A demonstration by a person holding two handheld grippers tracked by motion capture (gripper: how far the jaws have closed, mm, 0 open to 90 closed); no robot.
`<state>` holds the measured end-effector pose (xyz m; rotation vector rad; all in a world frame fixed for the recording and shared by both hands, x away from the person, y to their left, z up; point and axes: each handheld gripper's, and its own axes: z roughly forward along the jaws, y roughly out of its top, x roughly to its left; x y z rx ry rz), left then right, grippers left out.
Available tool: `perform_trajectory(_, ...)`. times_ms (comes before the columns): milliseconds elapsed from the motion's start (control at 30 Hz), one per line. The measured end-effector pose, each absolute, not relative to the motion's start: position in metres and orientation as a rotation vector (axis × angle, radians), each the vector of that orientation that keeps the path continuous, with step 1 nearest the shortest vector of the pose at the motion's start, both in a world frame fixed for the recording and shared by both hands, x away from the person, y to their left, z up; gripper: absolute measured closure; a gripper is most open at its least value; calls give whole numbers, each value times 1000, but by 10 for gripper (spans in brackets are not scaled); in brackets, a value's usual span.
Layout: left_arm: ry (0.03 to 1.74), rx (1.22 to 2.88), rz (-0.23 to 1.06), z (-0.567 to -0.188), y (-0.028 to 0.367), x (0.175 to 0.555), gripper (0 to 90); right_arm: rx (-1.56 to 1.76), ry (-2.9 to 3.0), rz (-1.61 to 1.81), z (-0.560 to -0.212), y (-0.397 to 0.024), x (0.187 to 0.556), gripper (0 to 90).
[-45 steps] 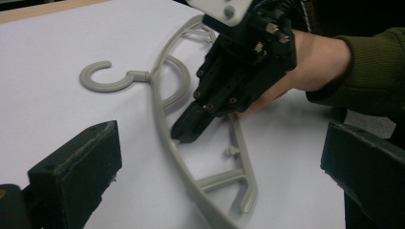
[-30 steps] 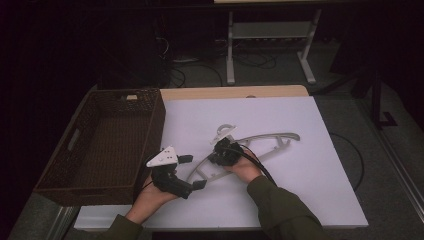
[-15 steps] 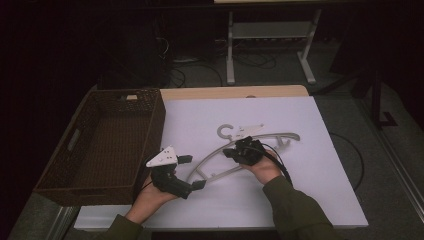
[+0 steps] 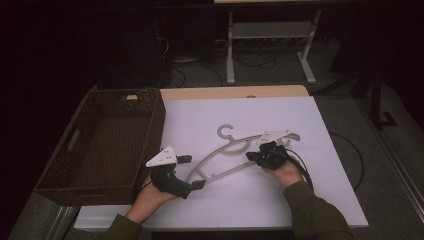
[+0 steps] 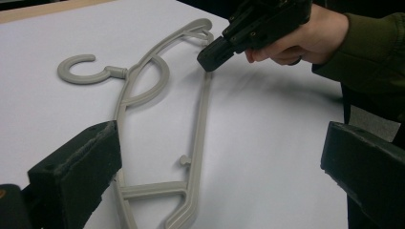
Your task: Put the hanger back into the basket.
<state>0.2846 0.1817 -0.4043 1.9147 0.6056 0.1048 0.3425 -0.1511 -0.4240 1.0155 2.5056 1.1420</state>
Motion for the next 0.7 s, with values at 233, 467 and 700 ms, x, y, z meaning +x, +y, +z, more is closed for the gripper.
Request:
perform_trajectory(233, 606, 1919, 102, -405, 181, 284, 0, 1013, 2549, 1091, -431, -148, 344, 893)
perform_trajectory(467, 604, 1921, 104, -405, 181, 284, 0, 1018, 2564, 1046, -438, -147, 343, 894)
perform_trajectory(700, 610, 1930, 114, -405, 180, 285, 0, 1019, 2581, 997, -441, -144, 342, 895)
